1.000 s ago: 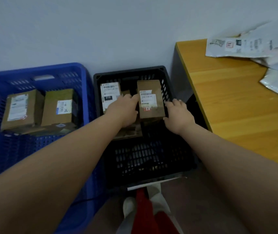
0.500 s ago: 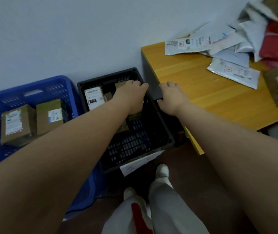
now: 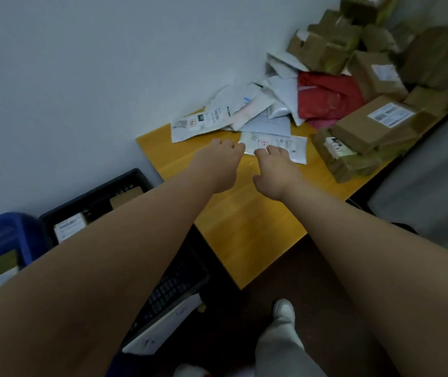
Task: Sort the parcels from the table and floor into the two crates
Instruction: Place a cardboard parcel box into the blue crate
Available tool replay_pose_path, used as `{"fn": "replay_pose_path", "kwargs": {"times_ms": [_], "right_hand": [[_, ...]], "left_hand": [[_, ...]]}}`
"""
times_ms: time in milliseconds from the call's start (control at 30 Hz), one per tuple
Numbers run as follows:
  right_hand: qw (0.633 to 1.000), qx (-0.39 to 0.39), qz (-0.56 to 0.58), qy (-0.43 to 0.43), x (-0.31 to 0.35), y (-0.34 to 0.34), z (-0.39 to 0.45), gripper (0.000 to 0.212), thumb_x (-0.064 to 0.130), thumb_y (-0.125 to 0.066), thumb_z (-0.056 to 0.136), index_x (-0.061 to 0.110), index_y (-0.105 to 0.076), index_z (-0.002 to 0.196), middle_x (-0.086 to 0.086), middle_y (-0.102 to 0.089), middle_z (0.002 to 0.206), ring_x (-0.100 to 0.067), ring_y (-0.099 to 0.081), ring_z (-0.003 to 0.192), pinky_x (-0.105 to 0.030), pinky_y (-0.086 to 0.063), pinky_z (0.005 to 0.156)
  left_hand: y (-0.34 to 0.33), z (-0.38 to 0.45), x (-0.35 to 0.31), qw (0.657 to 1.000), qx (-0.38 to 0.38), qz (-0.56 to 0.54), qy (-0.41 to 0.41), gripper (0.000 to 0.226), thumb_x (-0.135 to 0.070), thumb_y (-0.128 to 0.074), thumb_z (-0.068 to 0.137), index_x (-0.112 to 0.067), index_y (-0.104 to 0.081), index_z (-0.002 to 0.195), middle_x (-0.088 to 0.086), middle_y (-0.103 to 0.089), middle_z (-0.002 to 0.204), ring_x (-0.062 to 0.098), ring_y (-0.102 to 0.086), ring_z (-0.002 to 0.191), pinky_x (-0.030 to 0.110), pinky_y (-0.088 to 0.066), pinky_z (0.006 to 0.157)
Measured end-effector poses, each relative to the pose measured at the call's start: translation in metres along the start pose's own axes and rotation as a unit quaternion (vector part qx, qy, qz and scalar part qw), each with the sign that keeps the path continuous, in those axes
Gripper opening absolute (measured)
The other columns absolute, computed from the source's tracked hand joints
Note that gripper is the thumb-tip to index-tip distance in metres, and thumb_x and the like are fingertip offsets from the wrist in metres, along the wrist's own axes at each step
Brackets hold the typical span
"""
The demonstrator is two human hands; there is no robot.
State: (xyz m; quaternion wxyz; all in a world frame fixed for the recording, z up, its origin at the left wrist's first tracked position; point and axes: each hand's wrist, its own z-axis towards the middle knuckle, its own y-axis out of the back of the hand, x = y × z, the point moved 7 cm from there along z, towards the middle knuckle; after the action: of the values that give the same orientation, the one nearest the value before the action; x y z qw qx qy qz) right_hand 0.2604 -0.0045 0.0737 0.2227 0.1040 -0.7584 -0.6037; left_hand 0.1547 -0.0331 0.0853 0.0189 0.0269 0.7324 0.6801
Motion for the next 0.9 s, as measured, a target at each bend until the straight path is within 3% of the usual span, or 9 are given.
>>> {"fn": "replay_pose_path", "kwargs": {"times_ms": [200, 400, 667, 767, 900], "right_hand": [[0.998, -0.024, 0.009, -0.054, -0.143, 0.057, 0.020, 0.055, 0.021, -0.053, 0.095, 0.007, -0.032, 0.144, -0.017, -0.031, 0.148, -0.033, -0.023, 0.139, -0.042, -0.031, 0.109], [0.994, -0.005, 0.036, -0.107, -0.259, 0.074, 0.044, 0.050, 0.020, -0.053, 0.094, 0.010, -0.036, 0.140, -0.014, -0.034, 0.144, -0.032, -0.023, 0.138, -0.043, -0.034, 0.109], [0.980, -0.006, 0.089, -0.175, -0.349, 0.051, 0.058, 0.050, 0.024, -0.055, 0.095, 0.004, -0.035, 0.136, -0.018, -0.035, 0.144, -0.033, -0.026, 0.137, -0.041, -0.031, 0.111], [0.978, -0.010, 0.098, -0.183, -0.368, 0.045, 0.065, 0.055, 0.023, -0.055, 0.094, 0.006, -0.031, 0.141, -0.016, -0.032, 0.147, -0.032, -0.024, 0.139, -0.039, -0.029, 0.113], [0.978, -0.001, 0.099, -0.183, -0.384, 0.037, 0.074, 0.064, 0.023, -0.055, 0.095, 0.007, -0.023, 0.148, -0.013, -0.021, 0.156, -0.031, -0.015, 0.145, -0.039, -0.025, 0.115]], "left_hand": [[0.037, 0.115, -0.114, 0.998, -0.015, -0.007, -0.055, 0.047, -0.022, -0.051, 0.095, -0.014, -0.037, 0.140, 0.009, -0.047, 0.133, 0.029, -0.041, 0.122, 0.041, -0.047, 0.092], [0.028, 0.200, -0.202, 0.994, 0.020, -0.088, -0.069, 0.051, -0.025, -0.053, 0.092, -0.017, -0.038, 0.141, 0.008, -0.043, 0.139, 0.029, -0.036, 0.129, 0.046, -0.045, 0.094], [-0.012, 0.270, -0.235, 0.989, 0.090, -0.116, -0.036, 0.094, -0.060, -0.063, 0.081, -0.011, -0.023, 0.150, 0.015, -0.035, 0.145, 0.033, -0.034, 0.134, 0.045, -0.040, 0.103], [-0.028, 0.294, -0.240, 0.982, 0.133, -0.134, -0.011, 0.117, -0.066, -0.067, 0.074, -0.010, -0.003, 0.154, 0.018, -0.014, 0.157, 0.037, -0.012, 0.145, 0.051, -0.026, 0.115], [-0.053, 0.316, -0.241, 0.971, 0.185, -0.148, 0.035, 0.136, -0.070, -0.072, 0.065, -0.013, 0.016, 0.152, 0.019, 0.010, 0.160, 0.040, 0.009, 0.147, 0.054, -0.014, 0.118]]}}
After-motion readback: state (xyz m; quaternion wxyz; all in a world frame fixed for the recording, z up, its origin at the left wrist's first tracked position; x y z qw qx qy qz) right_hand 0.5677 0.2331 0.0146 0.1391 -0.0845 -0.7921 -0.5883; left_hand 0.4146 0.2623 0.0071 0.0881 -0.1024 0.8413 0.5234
